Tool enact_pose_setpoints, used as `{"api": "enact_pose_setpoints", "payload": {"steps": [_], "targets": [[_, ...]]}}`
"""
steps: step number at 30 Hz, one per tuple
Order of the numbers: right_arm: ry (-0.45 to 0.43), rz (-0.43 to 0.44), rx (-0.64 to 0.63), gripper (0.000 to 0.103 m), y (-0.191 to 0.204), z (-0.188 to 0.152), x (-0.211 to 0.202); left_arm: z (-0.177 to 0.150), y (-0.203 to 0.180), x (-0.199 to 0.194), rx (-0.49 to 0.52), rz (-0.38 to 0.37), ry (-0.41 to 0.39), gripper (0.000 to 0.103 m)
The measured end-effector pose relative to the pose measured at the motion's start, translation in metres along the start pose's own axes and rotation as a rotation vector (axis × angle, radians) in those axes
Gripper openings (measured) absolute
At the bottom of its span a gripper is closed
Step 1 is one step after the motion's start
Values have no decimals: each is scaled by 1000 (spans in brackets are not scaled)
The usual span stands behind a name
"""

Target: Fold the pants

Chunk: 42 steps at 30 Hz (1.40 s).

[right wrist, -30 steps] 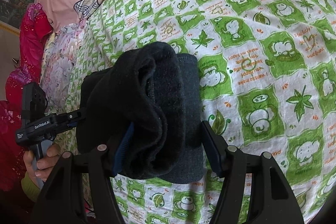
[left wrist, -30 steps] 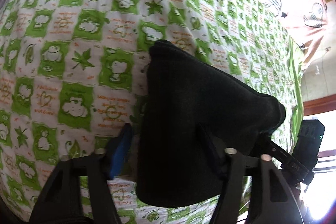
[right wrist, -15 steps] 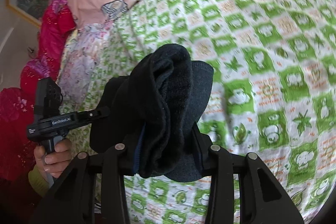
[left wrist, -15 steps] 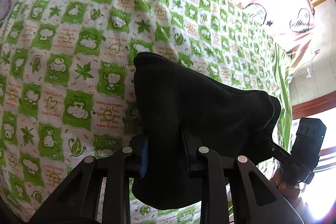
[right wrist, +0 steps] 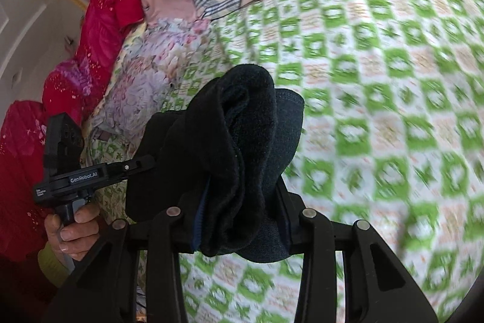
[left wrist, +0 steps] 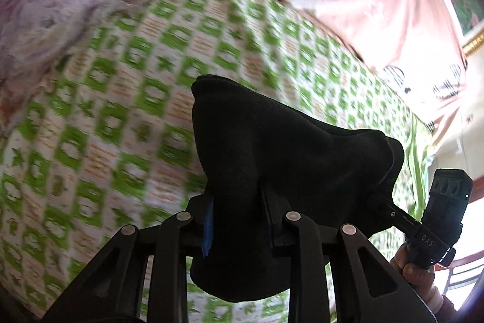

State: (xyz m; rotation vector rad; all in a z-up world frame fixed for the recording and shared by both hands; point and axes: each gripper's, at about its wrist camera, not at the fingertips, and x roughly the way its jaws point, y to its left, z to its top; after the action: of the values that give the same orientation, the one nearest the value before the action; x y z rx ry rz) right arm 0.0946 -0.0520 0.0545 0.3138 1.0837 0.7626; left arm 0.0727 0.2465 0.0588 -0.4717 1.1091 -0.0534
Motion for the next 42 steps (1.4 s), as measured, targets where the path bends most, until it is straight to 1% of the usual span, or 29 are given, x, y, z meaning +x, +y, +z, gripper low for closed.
{"api": "enact_pose_setpoints", "payload": {"steps": [6, 10, 14, 17, 18, 21, 25, 26, 31, 34, 35, 38, 39, 40, 41, 42], "targets": [[37, -6, -47, 40, 13, 16, 34, 11, 24, 0, -26, 56, -31, 25], [70, -20, -49, 40, 13, 17, 52, 12, 36, 7, -38, 76, -27, 25], [93, -36, -50, 42, 9, 14, 60, 7, 46, 15, -55, 83, -11, 26], [105, -52, -43, 44, 6, 13, 65, 4, 51, 18, -54, 87, -1, 28], [109, -59, -36, 47, 4, 13, 66, 4, 51, 20, -54, 90, 2, 29], [117, -72, -20, 48, -3, 12, 67, 4, 49, 22, -44, 98, 0, 30], [118, -81, -13, 50, -9, 10, 66, 5, 45, 26, -24, 123, -1, 35], [117, -81, -12, 50, -9, 9, 66, 5, 44, 26, -21, 128, -1, 38], [117, -96, -14, 60, -13, 8, 65, 4, 45, 26, -20, 147, -1, 44], [116, -93, -4, 60, -16, 7, 64, 3, 44, 24, -15, 160, -4, 49], [113, -95, -5, 61, -15, 6, 63, 2, 44, 23, -10, 166, -8, 52], [102, -103, -19, 61, -12, 5, 59, 0, 44, 19, -2, 183, -25, 55], [100, -106, -20, 62, -11, 5, 58, -2, 43, 17, 2, 192, -35, 57], [97, -111, -21, 64, -10, 4, 56, -3, 42, 15, 6, 203, -42, 62], [94, -114, -20, 65, -10, 4, 54, -4, 42, 13, 9, 210, -49, 65], [91, -116, -18, 66, -9, 3, 53, -6, 41, 12, 14, 214, -54, 65]]}}
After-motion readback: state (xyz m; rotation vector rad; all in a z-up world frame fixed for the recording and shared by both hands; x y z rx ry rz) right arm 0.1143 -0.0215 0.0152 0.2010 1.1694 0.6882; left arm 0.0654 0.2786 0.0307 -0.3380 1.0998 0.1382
